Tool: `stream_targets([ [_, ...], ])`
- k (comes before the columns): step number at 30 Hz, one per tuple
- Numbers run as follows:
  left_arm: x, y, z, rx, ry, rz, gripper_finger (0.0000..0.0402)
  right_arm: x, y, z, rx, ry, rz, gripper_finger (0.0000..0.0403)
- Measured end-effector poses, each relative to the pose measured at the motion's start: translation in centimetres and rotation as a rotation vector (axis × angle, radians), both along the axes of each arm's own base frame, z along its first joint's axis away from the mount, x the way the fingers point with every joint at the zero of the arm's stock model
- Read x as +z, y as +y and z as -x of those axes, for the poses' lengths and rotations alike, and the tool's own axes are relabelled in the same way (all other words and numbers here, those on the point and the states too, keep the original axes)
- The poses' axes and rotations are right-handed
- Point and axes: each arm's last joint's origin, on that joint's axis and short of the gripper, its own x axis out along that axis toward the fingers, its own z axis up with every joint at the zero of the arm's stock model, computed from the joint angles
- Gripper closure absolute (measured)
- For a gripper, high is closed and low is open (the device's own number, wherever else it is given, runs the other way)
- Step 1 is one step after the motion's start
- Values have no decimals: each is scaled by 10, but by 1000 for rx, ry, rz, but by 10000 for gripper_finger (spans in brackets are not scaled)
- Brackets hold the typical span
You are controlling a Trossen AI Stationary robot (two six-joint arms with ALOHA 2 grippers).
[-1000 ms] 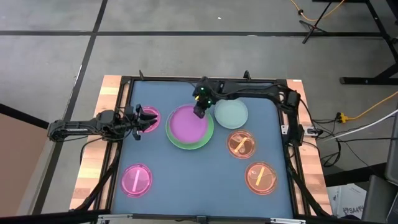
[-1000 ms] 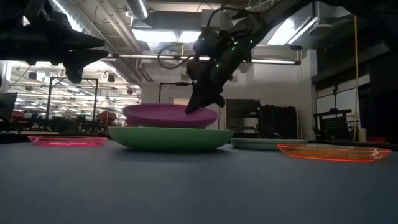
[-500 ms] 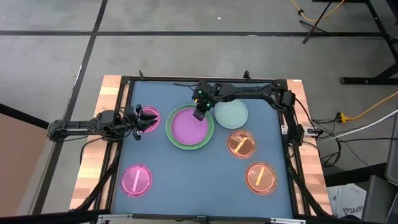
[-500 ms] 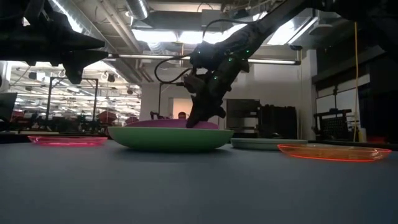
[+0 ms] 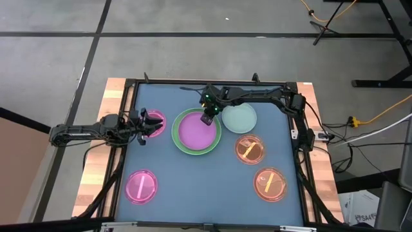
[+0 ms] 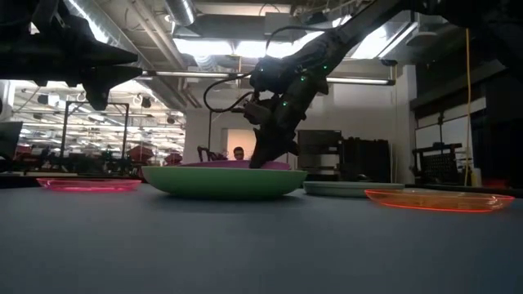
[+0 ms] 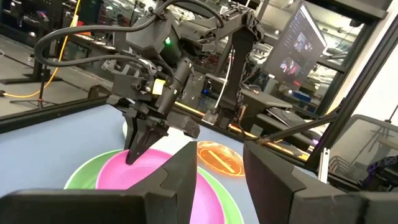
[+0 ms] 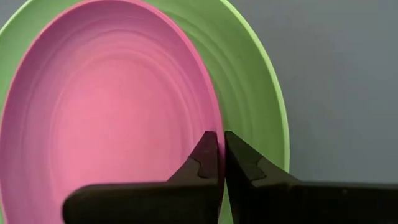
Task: Stack plastic plates
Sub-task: Stack the pink plate on the green plate, then stack the blue plate on the pink plate
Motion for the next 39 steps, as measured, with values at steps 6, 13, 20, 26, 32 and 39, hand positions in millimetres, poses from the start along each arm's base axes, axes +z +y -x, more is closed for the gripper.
stream_targets([
  [6,0,0,0,0,0,0,278,0,0,0,-3,4,9,378],
  [13,0,0,0,0,0,0,278,0,-2,1,-40,25,66,346],
  [20,0,0,0,-1,0,0,278,0,-2,1,-39,24,65,334],
  [26,0,0,0,0,0,0,278,0,-2,1,-42,24,61,334],
  [32,0,0,0,0,0,0,278,8,-3,-1,-41,23,39,334],
  [39,0,0,0,0,0,0,278,44,-5,-8,-30,26,34,333],
])
